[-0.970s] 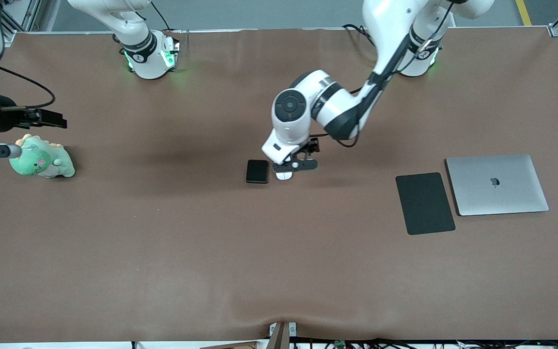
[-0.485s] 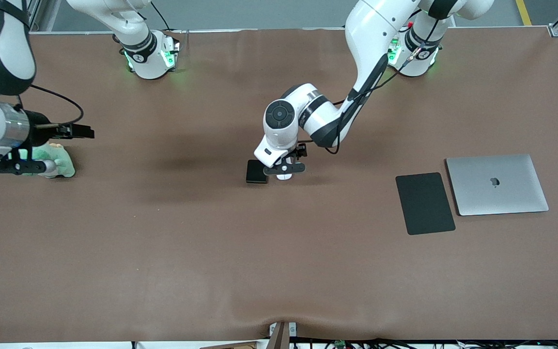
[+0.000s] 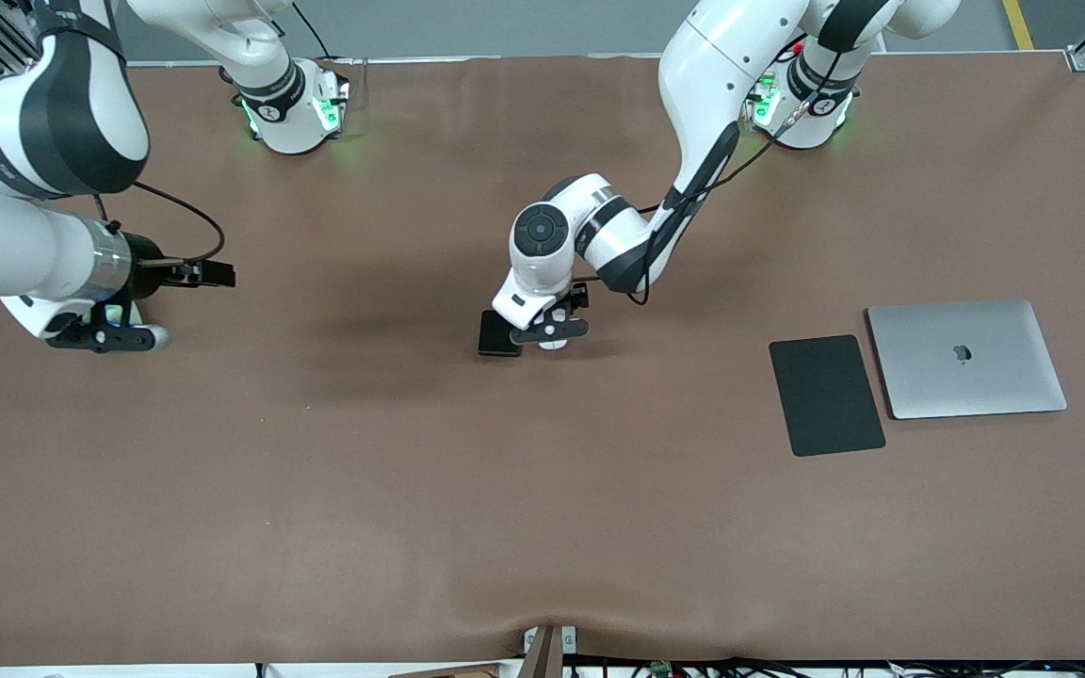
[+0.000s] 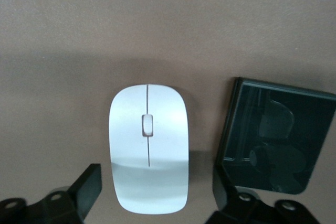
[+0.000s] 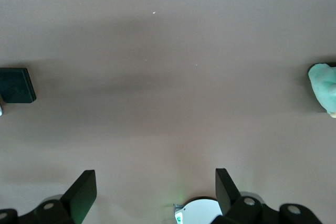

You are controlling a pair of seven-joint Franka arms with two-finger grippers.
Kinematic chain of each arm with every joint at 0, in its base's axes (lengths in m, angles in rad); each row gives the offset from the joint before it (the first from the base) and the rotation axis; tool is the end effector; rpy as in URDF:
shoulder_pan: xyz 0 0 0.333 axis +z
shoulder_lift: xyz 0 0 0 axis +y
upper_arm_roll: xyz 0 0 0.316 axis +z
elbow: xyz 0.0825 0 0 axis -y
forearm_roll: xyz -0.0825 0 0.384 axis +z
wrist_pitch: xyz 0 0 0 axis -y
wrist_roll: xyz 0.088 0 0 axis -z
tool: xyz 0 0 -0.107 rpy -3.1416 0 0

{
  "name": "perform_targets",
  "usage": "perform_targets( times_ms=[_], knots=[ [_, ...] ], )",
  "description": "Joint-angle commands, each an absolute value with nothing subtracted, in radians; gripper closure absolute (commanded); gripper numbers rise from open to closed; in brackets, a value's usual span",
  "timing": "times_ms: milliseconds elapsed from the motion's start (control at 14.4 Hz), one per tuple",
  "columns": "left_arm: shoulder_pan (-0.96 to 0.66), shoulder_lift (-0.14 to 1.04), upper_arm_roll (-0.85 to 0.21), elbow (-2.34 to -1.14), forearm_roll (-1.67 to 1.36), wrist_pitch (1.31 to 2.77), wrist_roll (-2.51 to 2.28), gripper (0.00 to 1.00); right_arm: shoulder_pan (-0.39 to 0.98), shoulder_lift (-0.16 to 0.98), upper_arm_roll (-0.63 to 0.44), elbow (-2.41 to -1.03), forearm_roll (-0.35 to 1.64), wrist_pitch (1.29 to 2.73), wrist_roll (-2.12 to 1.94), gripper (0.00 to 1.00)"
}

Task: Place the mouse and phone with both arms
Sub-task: 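Grasp the mouse with the left gripper while the right gripper nears the phone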

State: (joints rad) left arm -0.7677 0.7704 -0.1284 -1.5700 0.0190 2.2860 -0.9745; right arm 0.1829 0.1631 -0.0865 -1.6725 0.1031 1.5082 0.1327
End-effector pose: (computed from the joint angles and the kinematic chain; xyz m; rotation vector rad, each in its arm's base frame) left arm 0.4439 -0.5351 0.1862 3.1282 0.1555 -0.1409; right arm 0.5699 0.0695 0.4817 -3.0468 0.0731 0.5146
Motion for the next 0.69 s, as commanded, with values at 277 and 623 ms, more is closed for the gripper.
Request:
perform_targets(
  times_ms=[277, 623],
  knots=[
    [-0.775, 0.795, -0.121, -1.563, 0.044, 2.299, -0.992, 0.31, 0.259, 0.186, -0.089, -1.692, 0.135, 1.597, 0.273, 0.0],
    [-0.752, 0.753, -0.115, -1.559, 0.044, 2.252, -0.982, 0.89, 0.34, 0.232, -0.089, -1.713, 0.135, 1.675, 0.339, 0.0]
  ],
)
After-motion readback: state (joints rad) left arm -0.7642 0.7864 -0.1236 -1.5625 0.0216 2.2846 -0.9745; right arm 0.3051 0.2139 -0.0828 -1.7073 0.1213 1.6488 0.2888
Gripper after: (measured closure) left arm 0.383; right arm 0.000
